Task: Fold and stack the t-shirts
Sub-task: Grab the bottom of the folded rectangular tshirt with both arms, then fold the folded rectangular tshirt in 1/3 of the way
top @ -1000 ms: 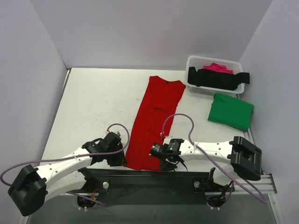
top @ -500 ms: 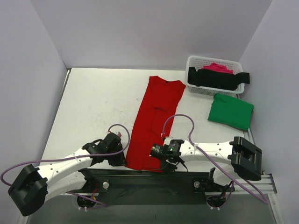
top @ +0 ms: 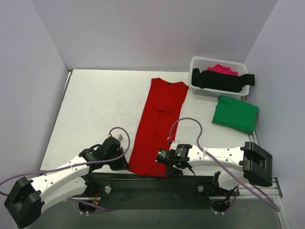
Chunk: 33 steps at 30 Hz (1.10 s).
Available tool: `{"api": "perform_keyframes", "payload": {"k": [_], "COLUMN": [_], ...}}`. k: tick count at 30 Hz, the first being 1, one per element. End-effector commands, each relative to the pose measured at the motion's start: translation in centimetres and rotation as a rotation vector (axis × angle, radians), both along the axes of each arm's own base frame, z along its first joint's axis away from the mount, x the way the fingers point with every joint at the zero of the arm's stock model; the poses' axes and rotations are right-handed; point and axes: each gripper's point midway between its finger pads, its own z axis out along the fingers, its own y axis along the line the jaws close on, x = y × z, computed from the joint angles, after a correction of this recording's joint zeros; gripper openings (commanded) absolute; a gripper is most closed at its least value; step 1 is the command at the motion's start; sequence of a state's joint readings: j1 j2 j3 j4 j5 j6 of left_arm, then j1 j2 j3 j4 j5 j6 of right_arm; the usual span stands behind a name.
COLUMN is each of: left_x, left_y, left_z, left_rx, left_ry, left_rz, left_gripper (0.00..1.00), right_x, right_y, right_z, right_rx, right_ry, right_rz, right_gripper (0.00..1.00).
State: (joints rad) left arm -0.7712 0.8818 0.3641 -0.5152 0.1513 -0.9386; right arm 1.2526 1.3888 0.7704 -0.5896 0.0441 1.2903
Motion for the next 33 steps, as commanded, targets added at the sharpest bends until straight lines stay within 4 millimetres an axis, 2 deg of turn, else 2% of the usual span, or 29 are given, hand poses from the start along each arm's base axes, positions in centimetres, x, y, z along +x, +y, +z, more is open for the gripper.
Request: {"api": "perform_keyframes", "payload": {"k": [1, 7, 13, 16, 21, 26, 33], "left_x": [0.2, -0.2, -0.9, -1.3, -0.6, 0.5, 3.5], "left_y": [-0.5, -0.8, -0.2, 0.2, -0.6, -1.4, -3.1], "left_z": [1.5, 2.9, 4.0, 5.1, 8.6, 10.5, 11.9], "left_rx": [-0.039, -0.066, -0.056, -0.038, -0.077, -0.097, -0.119], "left_ry": [-0.032, -0.035, -0.031, -0.024, -0.060, -0.092, -0.151], "left_rz": [-0.012, -0.041, -0.063, -0.082, -0.075, -0.070, -0.037], "left_gripper": [0.00, 0.00, 0.00, 0.00, 0.00, 0.00, 0.00], "right_x": [-1.0, -1.8, -2.9, -3.6, -4.2, -2.8, 0.8], "right_y": [-1.5, -0.7, -0.2, 0.0, 0.1, 0.5, -0.2], "right_z": [0.6, 1.6, 2.7, 3.4, 5.3, 7.6, 8.8], "right_rx": [-0.047, -0.038, -0.027, -0.021, -0.021, 0.026, 0.048], "right_ry": [0.015, 0.030, 0.045, 0.053, 0.046, -0.010, -0.062], "right_rz": [-0.011, 0.015, 0.030, 0.034, 0.029, -0.023, -0.087], "right_gripper": [0.00, 0.00, 0.00, 0.00, 0.00, 0.00, 0.00]}}
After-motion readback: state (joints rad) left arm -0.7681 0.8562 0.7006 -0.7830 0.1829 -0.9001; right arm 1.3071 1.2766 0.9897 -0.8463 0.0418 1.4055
